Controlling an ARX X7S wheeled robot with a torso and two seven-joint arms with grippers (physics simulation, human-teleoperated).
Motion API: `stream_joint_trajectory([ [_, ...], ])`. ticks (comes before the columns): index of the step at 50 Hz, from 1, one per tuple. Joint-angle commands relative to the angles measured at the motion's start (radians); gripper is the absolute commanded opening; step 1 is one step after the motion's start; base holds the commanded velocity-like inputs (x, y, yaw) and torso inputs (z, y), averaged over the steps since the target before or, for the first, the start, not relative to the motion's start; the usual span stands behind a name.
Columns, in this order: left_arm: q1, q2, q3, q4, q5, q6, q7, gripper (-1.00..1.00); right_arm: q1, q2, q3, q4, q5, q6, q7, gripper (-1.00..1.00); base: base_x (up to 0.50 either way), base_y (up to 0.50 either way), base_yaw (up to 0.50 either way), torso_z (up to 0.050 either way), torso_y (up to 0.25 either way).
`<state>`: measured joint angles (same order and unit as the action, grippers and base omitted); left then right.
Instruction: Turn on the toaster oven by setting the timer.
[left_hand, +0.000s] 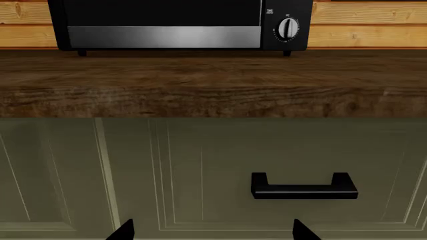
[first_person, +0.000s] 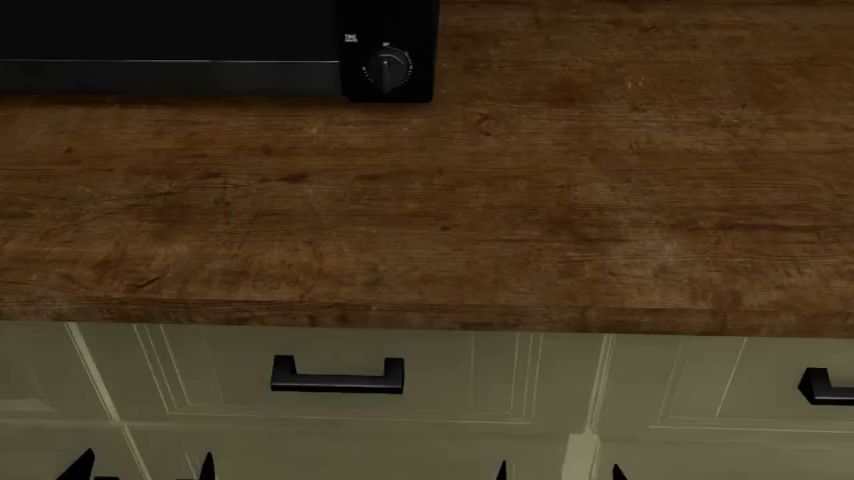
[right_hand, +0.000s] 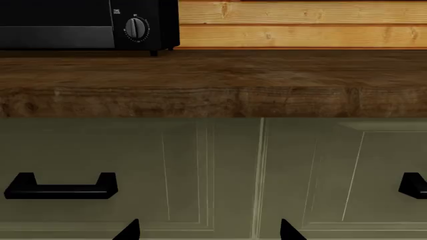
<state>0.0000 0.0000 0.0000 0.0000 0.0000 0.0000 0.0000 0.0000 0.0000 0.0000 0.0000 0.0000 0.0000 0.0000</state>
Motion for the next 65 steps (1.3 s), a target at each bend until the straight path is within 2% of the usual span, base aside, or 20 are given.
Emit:
stream_joint_trajectory([
  [1,-0.002,-0.013,0.016,-0.008,-0.013,0.006,-0.015,1.0,0.001,0.014,-0.019,0.004,0.014,-0.003,0.019,1.0,0.0,0.0,0.0,0.0,0.0],
  [12,-0.004,-0.049,0.064,-0.038,-0.029,0.066,-0.047,1.0,0.022,0.042,-0.07,0.064,0.057,-0.033,0.04,1.0,0.0,0.0,0.0,0.0,0.0],
  [13,0.003,-0.049,0.057,-0.026,-0.084,0.079,-0.018,1.0,0.022,0.044,-0.073,0.064,0.058,-0.033,0.043,1.0,0.0,0.0,0.0,0.0,0.0],
  [15,0.001,-0.058,0.072,-0.032,-0.047,0.083,-0.037,1.0,0.022,0.049,-0.079,0.063,0.059,-0.033,0.047,1.0,0.0,0.0,0.0,0.05,0.0],
  [31,0.003,-0.083,0.11,-0.036,-0.046,0.12,-0.061,1.0,0.037,0.071,-0.12,0.068,0.071,-0.032,0.071,1.0,0.0,0.0,0.0,0.05,0.0],
  [49,0.011,-0.105,0.125,0.036,-0.084,0.074,-0.083,1.0,0.048,0.091,-0.154,0.032,0.077,-0.008,0.1,1.0,0.0,0.0,0.0,0.05,0.0],
  [56,-0.013,-0.131,0.117,0.186,-0.145,-0.062,-0.076,1.0,0.074,0.115,-0.163,-0.094,0.069,0.096,0.12,1.0,0.0,0.0,0.0,0.036,0.0],
  [60,-0.064,-0.179,0.124,0.366,-0.148,-0.259,-0.091,1.0,0.118,0.137,-0.156,-0.232,0.074,0.22,0.124,1.0,0.0,0.0,0.0,0.0,0.0],
  [62,-0.092,-0.198,0.107,0.468,-0.2,-0.383,-0.086,1.0,0.133,0.149,-0.146,-0.294,0.083,0.266,0.126,1.0,0.0,0.0,0.0,0.0,0.0],
  [65,-0.139,-0.217,0.096,0.522,-0.219,-0.49,-0.097,1.0,0.149,0.161,-0.138,-0.351,0.091,0.321,0.129,1.0,0.0,0.0,0.0,0.0,0.0],
])
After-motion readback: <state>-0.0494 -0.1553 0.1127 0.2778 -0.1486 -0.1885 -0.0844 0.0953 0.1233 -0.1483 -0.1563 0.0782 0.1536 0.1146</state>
